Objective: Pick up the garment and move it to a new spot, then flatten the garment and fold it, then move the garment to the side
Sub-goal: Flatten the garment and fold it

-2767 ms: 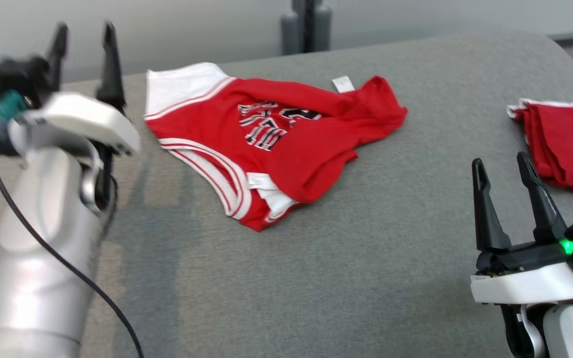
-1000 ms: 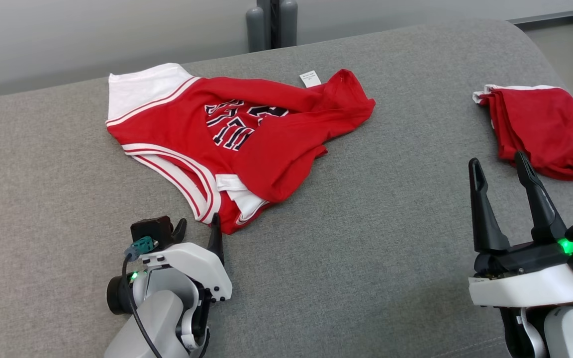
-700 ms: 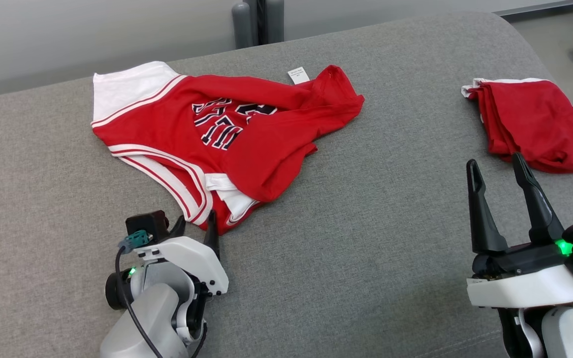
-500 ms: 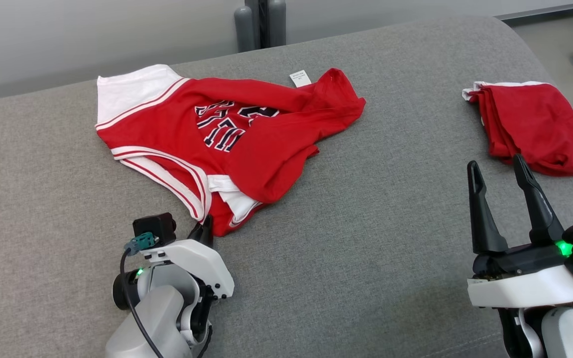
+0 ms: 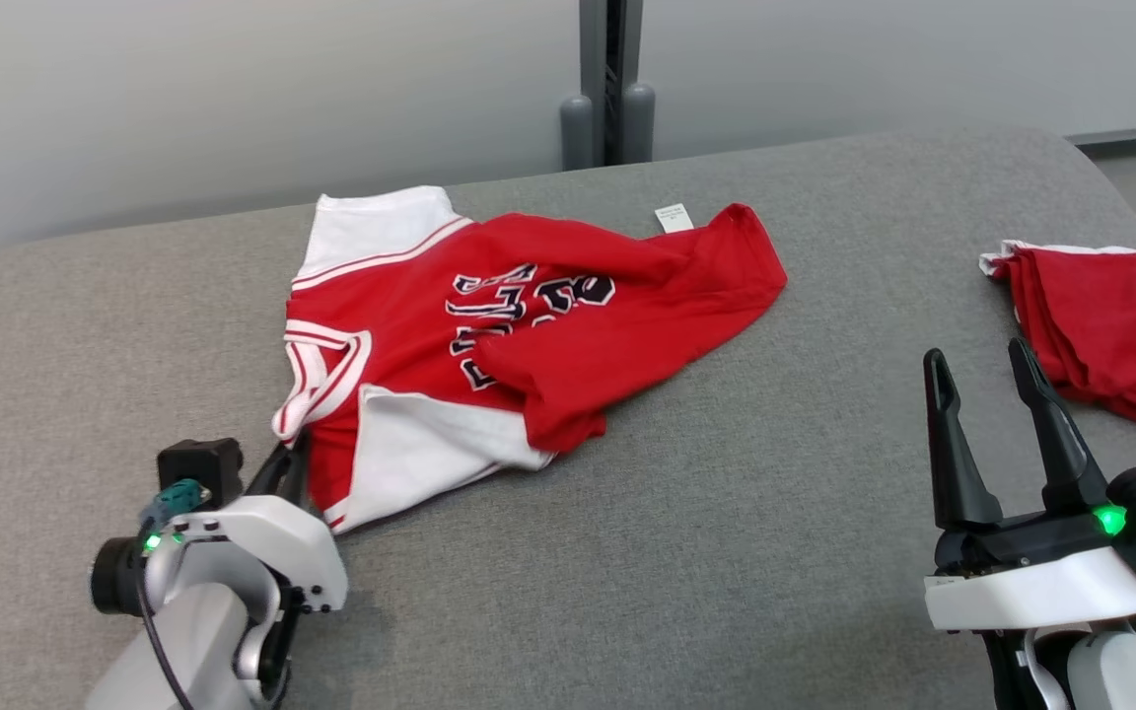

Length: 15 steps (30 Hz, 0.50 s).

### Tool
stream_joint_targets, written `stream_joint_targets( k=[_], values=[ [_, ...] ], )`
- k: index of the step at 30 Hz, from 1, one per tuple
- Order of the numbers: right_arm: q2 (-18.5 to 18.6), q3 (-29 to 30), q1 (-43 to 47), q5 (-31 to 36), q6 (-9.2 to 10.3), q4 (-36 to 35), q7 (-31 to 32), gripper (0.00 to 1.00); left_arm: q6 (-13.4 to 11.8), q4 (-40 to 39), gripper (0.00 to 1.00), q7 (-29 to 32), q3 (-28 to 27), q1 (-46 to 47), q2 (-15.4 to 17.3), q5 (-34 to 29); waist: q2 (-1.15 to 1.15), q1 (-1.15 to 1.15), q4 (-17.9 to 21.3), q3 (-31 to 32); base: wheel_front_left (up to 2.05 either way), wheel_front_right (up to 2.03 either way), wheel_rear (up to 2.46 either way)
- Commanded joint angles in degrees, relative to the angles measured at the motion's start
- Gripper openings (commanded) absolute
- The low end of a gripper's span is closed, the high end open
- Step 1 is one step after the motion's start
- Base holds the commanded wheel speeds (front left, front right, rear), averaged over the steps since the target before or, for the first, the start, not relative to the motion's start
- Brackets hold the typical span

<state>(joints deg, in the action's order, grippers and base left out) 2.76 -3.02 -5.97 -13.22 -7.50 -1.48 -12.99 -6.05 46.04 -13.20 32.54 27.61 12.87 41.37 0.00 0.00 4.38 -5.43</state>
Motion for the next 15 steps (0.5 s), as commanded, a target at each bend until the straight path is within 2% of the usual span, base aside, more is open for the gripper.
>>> stream_joint_targets(
  k=[1, 6, 9, 10, 11, 12, 15],
  values=[
    [0.3, -0.1, 0.5, -0.2, 0.02, 0.2, -0.4, 1.0, -0.1, -0.7, 0.0, 0.1, 0.0, -0.2, 1.6, -0.6, 0.0, 0.0, -1.6, 1.5, 0.0, 0.0, 0.0],
    [0.3, -0.1, 0.9, -1.1, 0.02, 1.2, -0.9, 1.0, -1.3, -4.6, 0.0, 2.4, -0.2, -1.2, 7.5, -1.8, 0.0, 0.0, -3.3, 2.7, 0.0, 0.0, 0.0],
    [0.3, -0.1, 0.7, -1.3, 0.02, 1.5, -1.2, 1.0, -2.0, -6.8, 0.0, 4.4, -0.3, -1.5, 9.3, -1.4, 0.0, 0.0, -4.0, 2.6, 0.0, 0.0, 0.0],
    [0.3, -0.1, 0.5, -1.4, 0.02, 1.6, -1.3, 1.0, -2.1, -7.4, 0.24, 5.4, -0.1, -1.8, 9.9, -1.5, 0.0, 0.0, -4.2, 2.5, 0.0, 0.0, 0.0],
    [0.3, 0.0, 0.4, -1.4, 0.02, 1.7, -1.3, 1.0, -2.7, -8.2, 0.59, 5.6, -0.4, -1.8, 10.1, -1.3, 0.0, 0.0, -4.5, 2.4, 0.0, 0.0, 0.0],
    [0.3, 0.0, 0.4, -1.4, 0.02, 1.8, -1.3, 1.0, -3.5, -8.7, 1.0, 5.5, -0.9, -1.8, 10.3, -1.0, 0.0, 0.0, -4.7, 2.4, 0.0, 0.0, 0.0],
    [0.3, 0.2, 0.1, -1.2, 0.02, 2.1, -1.3, 1.0, -4.9, -10.0, 1.0, 6.0, -0.6, -2.7, 9.9, -1.3, 0.0, 0.0, -5.2, 2.3, 0.0, 0.0, 0.0]
  ],
)
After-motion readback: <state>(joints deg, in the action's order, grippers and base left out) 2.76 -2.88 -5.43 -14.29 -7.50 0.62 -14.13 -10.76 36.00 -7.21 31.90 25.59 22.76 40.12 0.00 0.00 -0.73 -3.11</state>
